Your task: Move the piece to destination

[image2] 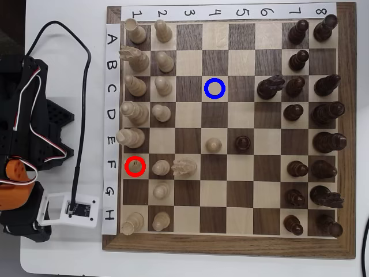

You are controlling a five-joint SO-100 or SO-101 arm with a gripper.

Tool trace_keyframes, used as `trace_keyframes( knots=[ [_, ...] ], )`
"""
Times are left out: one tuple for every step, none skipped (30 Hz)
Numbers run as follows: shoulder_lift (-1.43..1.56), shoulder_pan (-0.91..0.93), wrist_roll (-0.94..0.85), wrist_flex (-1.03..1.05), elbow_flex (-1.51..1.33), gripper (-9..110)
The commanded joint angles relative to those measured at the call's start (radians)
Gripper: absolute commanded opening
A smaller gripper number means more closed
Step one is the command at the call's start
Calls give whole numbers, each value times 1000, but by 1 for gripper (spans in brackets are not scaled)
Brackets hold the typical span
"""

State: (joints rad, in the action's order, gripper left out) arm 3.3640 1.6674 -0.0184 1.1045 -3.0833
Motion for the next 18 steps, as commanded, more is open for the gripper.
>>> trace_keyframes(
  knots=[
    [51,21,17,-2,-34,2],
    [41,35,26,-8,-31,1],
    [28,51,34,-12,-26,1],
    [14,63,41,-15,-17,0],
    [5,66,43,-14,-5,0],
    [-2,58,38,-3,12,0],
    [-14,52,43,14,32,2],
    [-31,49,87,38,57,5],
    [-48,46,150,64,83,7],
    [-63,43,190,86,112,7],
    [-80,52,202,101,143,7],
    [-97,64,202,114,172,5],
    [-118,60,222,124,202,5],
    [-143,49,241,135,236,5],
    [-166,38,265,149,270,5],
    [-189,34,291,164,302,4],
    [-210,34,314,178,333,4],
    [-230,34,331,193,364,4]
  ],
)
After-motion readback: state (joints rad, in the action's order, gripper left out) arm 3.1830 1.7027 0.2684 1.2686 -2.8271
